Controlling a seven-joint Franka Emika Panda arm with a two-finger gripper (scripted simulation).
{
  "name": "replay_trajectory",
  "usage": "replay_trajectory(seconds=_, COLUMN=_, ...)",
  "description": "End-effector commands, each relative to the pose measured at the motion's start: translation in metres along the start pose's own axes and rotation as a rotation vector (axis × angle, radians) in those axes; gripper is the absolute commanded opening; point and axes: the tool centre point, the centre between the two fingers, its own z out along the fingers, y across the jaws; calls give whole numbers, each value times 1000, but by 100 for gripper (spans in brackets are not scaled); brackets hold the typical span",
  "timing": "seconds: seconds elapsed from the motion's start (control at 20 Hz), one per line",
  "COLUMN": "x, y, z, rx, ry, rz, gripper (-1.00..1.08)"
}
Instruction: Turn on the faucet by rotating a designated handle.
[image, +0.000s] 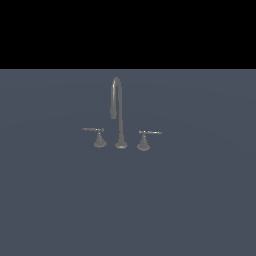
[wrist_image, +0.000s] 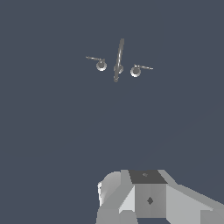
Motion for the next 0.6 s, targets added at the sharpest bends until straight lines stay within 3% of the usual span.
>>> replay_trajectory(seconds=0.0, x=0, y=0, z=0, rx=0, ry=0, rz=0, gripper=-100)
replay_trajectory(seconds=0.55, x=5, y=-2, z=-7, rx=-31, ry=26, rz=-46, gripper=-100)
